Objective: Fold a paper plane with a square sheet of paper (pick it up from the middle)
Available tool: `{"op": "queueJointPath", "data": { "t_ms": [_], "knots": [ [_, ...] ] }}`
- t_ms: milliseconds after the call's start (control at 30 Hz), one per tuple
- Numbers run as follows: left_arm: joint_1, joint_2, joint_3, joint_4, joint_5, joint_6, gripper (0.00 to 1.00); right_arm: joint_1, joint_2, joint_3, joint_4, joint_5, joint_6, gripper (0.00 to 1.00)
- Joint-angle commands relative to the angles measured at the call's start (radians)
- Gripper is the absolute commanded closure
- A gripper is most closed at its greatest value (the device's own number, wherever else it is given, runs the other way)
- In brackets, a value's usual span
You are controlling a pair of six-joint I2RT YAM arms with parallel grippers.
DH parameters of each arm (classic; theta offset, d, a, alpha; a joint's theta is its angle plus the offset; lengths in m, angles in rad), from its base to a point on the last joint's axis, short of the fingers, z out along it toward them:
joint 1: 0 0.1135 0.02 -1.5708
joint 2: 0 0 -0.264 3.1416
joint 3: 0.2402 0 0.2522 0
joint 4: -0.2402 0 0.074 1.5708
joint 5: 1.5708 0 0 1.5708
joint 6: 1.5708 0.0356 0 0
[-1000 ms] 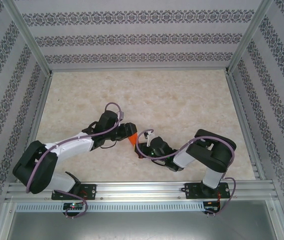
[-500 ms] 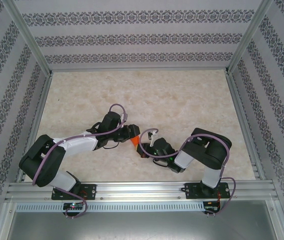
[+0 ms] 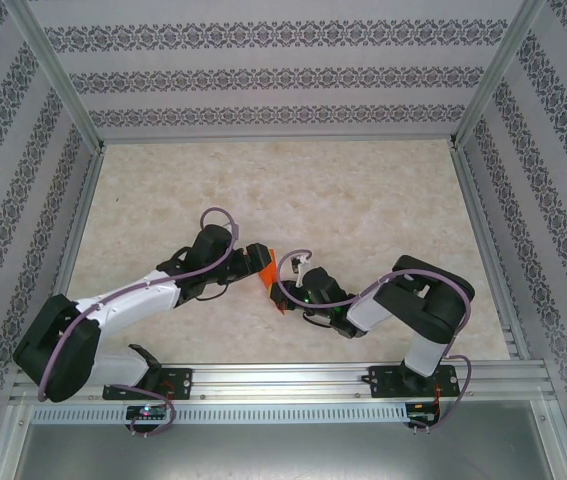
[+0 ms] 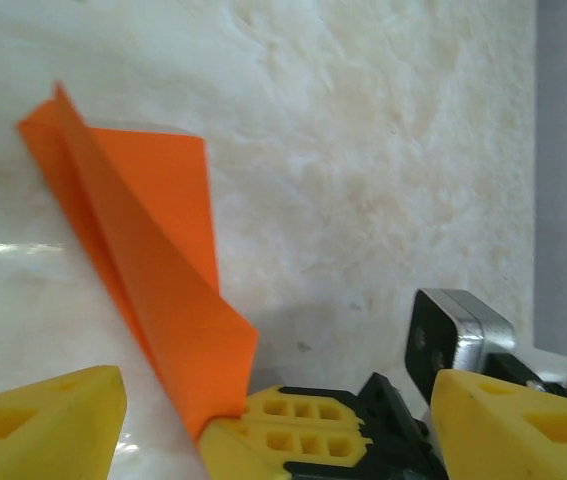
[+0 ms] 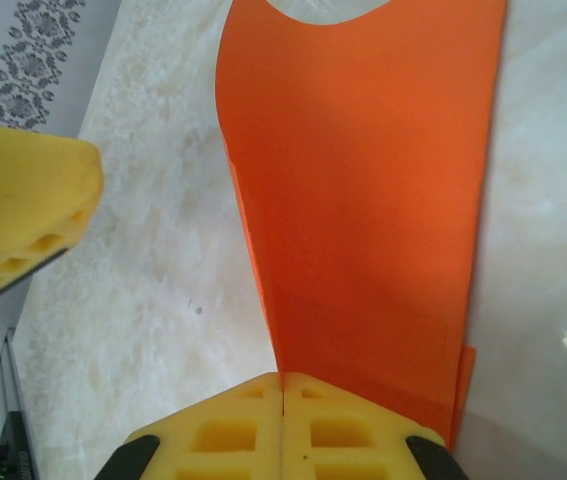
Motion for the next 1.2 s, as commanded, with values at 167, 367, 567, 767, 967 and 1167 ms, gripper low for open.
{"op": "queueJointPath", "data": {
  "t_ms": [167, 367, 567, 767, 967, 1167],
  "knots": [
    [-0.011, 0.098, 0.069, -0.133, -0.051, -0.043, 0.18, 0.03, -0.074, 0.051, -0.174, 0.054, -0.168, 0.94],
    [-0.011, 0.206, 0.113, -0.086, 0.034, -0.05, 0.22, 0.062, -0.131, 0.084, -0.294, 0.116, -0.26, 0.95],
    [-0.01, 0.215, 0.115, -0.063, 0.049, -0.061, 0.29, 0.085, -0.151, 0.095, -0.351, 0.168, -0.309, 0.94],
    [-0.011, 0.22, 0.112, -0.071, 0.048, -0.06, 0.46, 0.111, -0.169, 0.105, -0.397, 0.222, -0.356, 0.89],
    [-0.01, 0.237, 0.119, -0.08, 0.051, -0.056, 0.51, 0.132, -0.192, 0.109, -0.431, 0.264, -0.426, 0.89],
    [-0.011, 0.251, 0.128, -0.079, 0.06, -0.056, 0.58, 0.143, -0.211, 0.114, -0.472, 0.286, -0.468, 0.79]
  ]
}}
